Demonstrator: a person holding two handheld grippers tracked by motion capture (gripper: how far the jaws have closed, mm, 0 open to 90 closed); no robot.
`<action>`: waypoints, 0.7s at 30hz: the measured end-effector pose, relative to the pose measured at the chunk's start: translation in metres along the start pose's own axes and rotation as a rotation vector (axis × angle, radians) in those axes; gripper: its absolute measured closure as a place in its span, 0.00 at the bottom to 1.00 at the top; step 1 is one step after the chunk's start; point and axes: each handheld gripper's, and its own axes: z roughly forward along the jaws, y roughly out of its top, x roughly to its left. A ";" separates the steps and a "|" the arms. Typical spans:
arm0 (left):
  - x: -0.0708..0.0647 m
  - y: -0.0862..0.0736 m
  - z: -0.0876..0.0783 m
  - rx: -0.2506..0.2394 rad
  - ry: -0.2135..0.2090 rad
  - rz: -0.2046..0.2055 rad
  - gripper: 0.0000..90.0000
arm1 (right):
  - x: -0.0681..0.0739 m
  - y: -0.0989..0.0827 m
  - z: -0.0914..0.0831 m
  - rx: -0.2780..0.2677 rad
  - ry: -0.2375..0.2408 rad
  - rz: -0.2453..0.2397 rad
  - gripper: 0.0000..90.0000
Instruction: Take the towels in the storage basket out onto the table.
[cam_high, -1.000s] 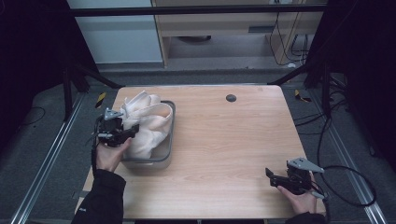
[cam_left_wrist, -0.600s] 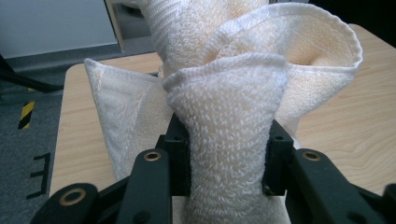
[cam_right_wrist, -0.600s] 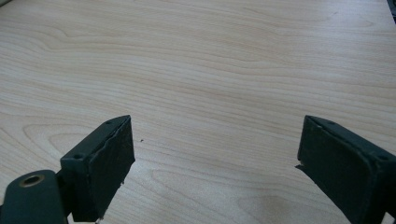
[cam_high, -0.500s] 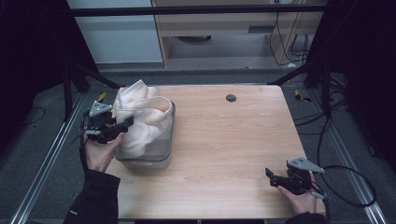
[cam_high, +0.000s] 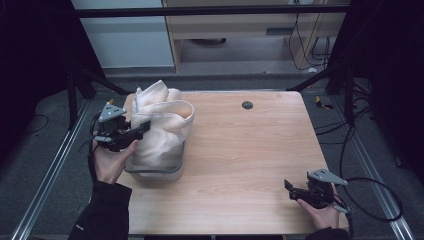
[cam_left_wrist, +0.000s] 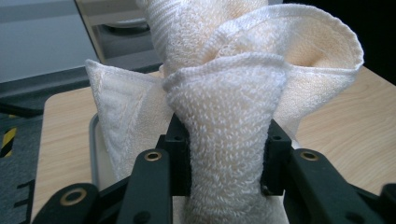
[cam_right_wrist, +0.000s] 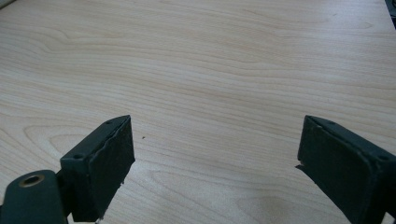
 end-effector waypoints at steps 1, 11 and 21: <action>-0.002 0.001 0.001 -0.003 -0.005 -0.001 0.70 | 0.000 0.000 0.000 -0.001 0.000 0.000 0.12; -0.038 0.013 0.012 -0.010 -0.085 0.047 0.70 | -0.001 0.000 -0.001 -0.011 -0.002 -0.009 0.12; -0.075 0.016 0.034 -0.001 -0.166 0.090 0.70 | -0.001 0.000 -0.001 -0.012 -0.001 -0.002 0.12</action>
